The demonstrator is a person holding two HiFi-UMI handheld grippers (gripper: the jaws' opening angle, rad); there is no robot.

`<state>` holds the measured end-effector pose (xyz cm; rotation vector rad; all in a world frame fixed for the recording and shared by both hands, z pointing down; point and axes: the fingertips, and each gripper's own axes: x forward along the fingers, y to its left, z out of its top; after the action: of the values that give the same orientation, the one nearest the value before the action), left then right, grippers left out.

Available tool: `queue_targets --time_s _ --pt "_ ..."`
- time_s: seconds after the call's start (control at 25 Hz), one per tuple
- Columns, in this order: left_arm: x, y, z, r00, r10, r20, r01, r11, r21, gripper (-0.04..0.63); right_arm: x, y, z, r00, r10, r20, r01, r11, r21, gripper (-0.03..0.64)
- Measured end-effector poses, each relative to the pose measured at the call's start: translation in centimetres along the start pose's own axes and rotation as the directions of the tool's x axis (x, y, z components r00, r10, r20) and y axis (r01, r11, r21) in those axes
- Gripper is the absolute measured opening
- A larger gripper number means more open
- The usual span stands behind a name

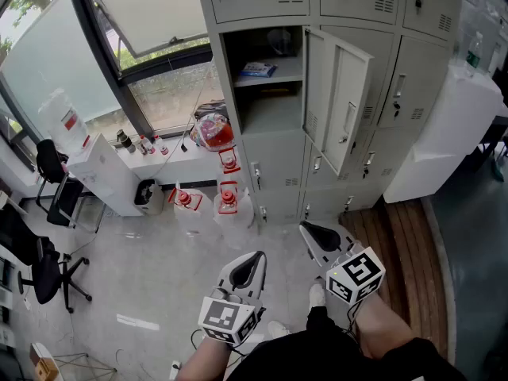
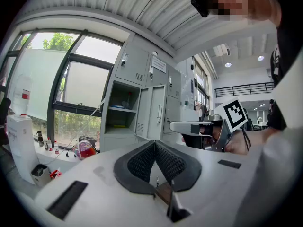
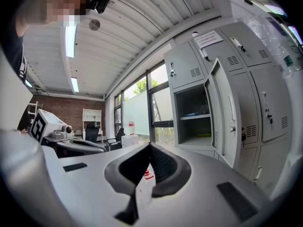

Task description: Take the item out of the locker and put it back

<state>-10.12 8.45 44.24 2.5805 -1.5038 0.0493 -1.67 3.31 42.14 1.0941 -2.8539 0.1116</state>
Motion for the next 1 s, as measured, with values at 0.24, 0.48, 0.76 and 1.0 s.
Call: queue_targets --time_s 0.24,0.48,0.76,1.0 --pt "0.0 -0.3 -0.7 1.0 -0.025 0.002 0.025 1.0 0.007 0.017 0.0 0.1 0.1 1.0 0.004 -0.004 -0.004 1.0 -0.002 0.051" --pt "0.4 -0.3 -0.6 1.0 -0.019 -0.002 0.019 1.0 -0.014 0.017 0.2 -0.1 0.5 1.0 0.02 0.015 -0.02 1.0 -0.001 0.052" --pt "2.0 -0.2 -0.6 1.0 -0.011 -0.004 0.011 1.0 -0.004 0.017 0.7 -1.5 0.5 1.0 0.026 0.009 -0.026 1.0 -0.008 0.052" --pt "4.8 0.1 0.0 1.0 0.006 -0.009 -0.006 1.0 0.011 0.017 1.7 -4.1 1.1 0.999 0.045 0.009 -0.045 0.999 -0.012 0.052"
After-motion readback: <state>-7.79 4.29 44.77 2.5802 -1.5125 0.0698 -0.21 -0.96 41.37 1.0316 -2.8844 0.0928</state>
